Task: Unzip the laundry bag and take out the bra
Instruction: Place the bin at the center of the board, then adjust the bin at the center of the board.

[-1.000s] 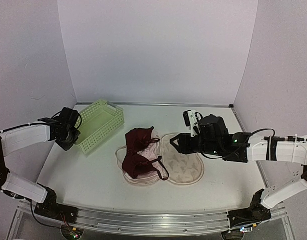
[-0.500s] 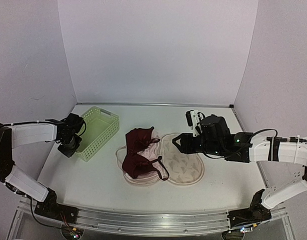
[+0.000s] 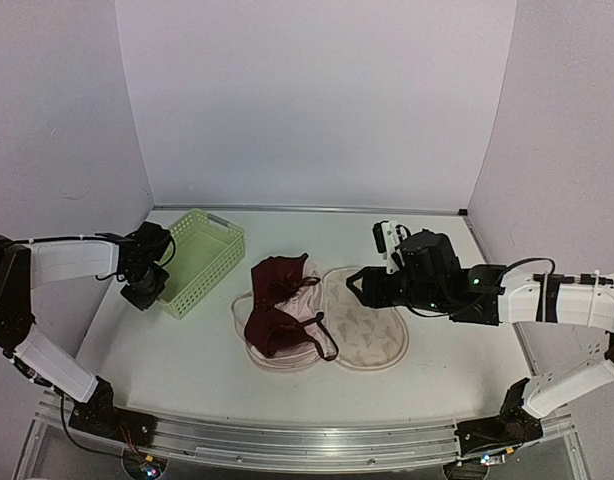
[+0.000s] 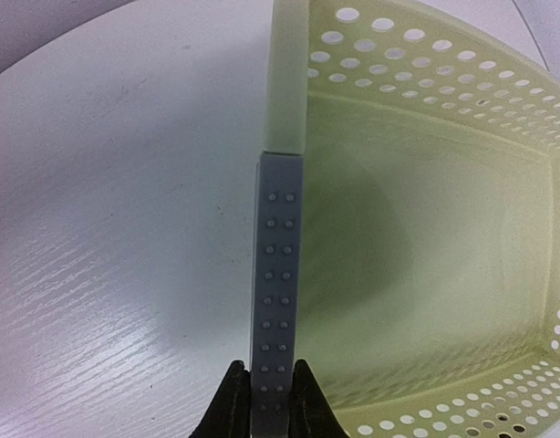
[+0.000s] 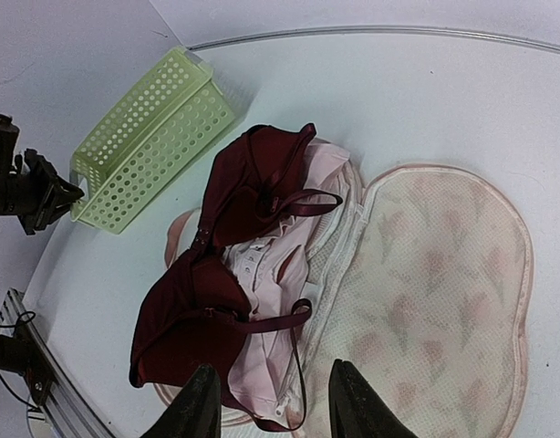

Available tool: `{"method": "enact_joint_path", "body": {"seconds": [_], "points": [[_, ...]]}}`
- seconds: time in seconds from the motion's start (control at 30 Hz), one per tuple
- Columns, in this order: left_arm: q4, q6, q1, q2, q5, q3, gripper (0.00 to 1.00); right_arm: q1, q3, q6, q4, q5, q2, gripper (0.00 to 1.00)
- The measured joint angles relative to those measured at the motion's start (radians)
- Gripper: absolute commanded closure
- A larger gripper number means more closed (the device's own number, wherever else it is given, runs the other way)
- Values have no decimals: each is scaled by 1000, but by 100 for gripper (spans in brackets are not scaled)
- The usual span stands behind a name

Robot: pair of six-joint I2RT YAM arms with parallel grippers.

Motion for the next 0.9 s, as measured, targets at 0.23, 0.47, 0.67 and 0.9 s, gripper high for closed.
{"method": "enact_joint_path", "body": {"seconds": [0.23, 0.47, 0.67, 0.9], "points": [[-3, 32, -11, -48, 76, 2, 68, 0, -1, 0, 0, 11, -2, 58], [-17, 68, -11, -97, 87, 24, 52, 0, -8, 0, 0, 21, -26, 58], [-31, 167, -11, -146, 89, 79, 38, 0, -23, -1, -1, 31, -48, 57], [22, 488, -11, -163, 187, 187, 23, 0, -23, -6, -1, 42, -47, 56]]}}
